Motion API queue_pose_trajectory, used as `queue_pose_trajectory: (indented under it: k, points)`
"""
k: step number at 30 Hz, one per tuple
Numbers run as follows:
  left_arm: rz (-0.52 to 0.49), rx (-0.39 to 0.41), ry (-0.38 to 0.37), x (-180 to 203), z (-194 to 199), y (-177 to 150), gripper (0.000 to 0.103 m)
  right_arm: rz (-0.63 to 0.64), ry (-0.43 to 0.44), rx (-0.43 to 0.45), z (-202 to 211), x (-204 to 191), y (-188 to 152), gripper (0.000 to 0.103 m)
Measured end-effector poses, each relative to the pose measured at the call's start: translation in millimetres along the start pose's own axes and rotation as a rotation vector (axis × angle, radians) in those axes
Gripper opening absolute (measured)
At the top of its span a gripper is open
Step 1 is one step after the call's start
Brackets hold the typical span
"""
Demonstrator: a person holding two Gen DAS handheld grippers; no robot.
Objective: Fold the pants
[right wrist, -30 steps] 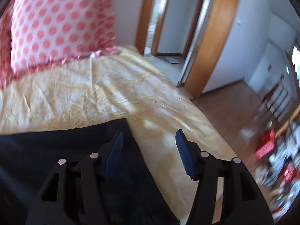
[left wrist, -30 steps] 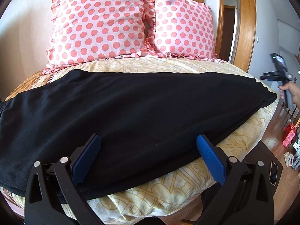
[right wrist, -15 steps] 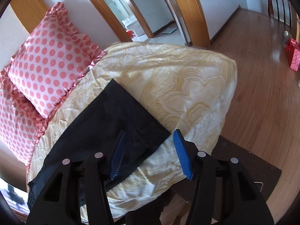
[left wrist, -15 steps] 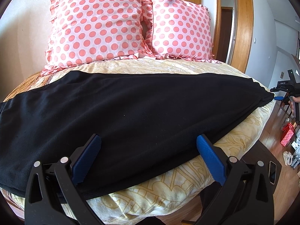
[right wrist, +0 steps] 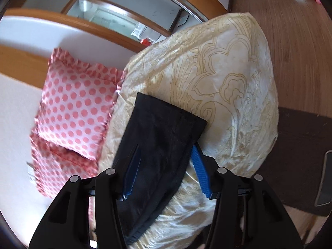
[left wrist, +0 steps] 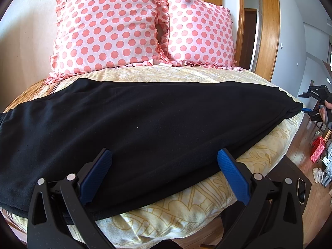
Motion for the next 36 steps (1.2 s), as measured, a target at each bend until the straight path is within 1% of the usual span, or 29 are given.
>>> queue_pose_trajectory:
  k: [1,5,6,7,9,12,16,19,21,22,24,25,26,27,28,29,31,33,35,36]
  points:
    - [0.002,0.001,0.0,0.2,-0.1,0.1,0.101,-0.001,0.007,0.013,-2.4,0.5,1.7,0.05]
    - [0.003,0.0,0.001,-0.4,-0.1,-0.2,0.101,0.023,-0.023,0.047,-7.7,-0.6,3.6,0.035]
    - [0.004,0.001,-0.002,-0.9,0.0,-0.3,0.101,0.025,-0.033,0.054,-7.7,0.4,3.5,0.027]
    - [0.005,0.001,-0.004,-1.0,0.0,-0.1,0.101,0.03,-0.049,0.061,-8.7,1.9,2.9,0.015]
    - [0.012,0.002,-0.011,-0.9,0.7,-0.1,0.101,0.042,-0.032,0.078,-6.4,5.7,0.6,0.014]
    - [0.027,0.0,-0.026,-1.8,1.4,1.4,0.101,0.141,-0.016,0.117,-1.3,-10.7,-5.8,0.013]
    - [0.045,0.004,-0.041,-2.5,2.9,1.7,0.101,0.325,0.047,0.119,-1.2,-65.7,-21.0,0.013]
    - [0.065,0.012,-0.057,-3.2,6.3,1.2,0.101,0.494,0.127,0.091,-11.2,-124.7,-48.4,0.013]
    - [0.081,0.024,-0.074,-3.6,11.0,0.9,0.101,0.626,0.208,0.036,-26.2,-169.6,-81.8,0.013]
    - [0.088,0.031,-0.079,-4.0,13.4,0.8,0.101,0.672,0.237,0.009,-33.3,-184.2,-96.4,0.013]
    - [0.109,0.052,-0.092,-4.7,21.4,-0.2,0.101,0.787,0.325,-0.091,-58.9,-218.9,-143.2,0.013]
    - [0.117,0.057,-0.094,-5.6,23.7,-0.7,0.101,0.822,0.353,-0.135,-69.2,-228.5,-161.6,0.013]
    - [0.131,0.065,-0.097,-6.9,27.4,-1.3,0.101,0.874,0.381,-0.212,-87.1,-239.7,-190.6,0.013]
    - [0.144,0.072,-0.096,-8.9,30.8,-1.9,0.101,0.907,0.397,-0.27,-101.8,-245.3,-213.0,0.013]
    - [0.154,0.078,-0.095,-11.6,33.6,-2.3,0.101,0.948,0.407,-0.352,-121.3,-248.1,-242.7,0.013]
    - [0.169,0.085,-0.088,-14.4,37.0,-3.4,0.101,0.991,0.405,-0.405,-134.2,-247.1,-262.4,0.013]
    - [0.2,0.099,-0.071,-21.5,43.6,-6.0,0.101,1.055,0.346,-0.531,-168.0,-235.5,-307.6,0.013]
    - [0.225,0.109,-0.06,-29.3,49.3,-8.9,0.101,1.066,0.275,-0.62,-192.2,-221.0,-331.9,0.013]
    - [0.254,0.118,-0.045,-37.7,54.6,-11.7,0.101,1.05,0.252,-0.626,-203.2,-215.2,-336.0,0.013]
    - [0.267,0.121,-0.035,-41.7,56.7,-12.5,0.101,1.043,0.26,-0.617,-202.7,-216.9,-333.6,0.013]
Point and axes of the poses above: each gripper's, at about its wrist camera, not at the fingertips, and z roughly against the way its jaws point, x to its right, y to its top, the point moved 1 cm from there along -z, roughly the way its jaws point, and after that the axes turned 9 degrees about -x, right-handed, at the moved point
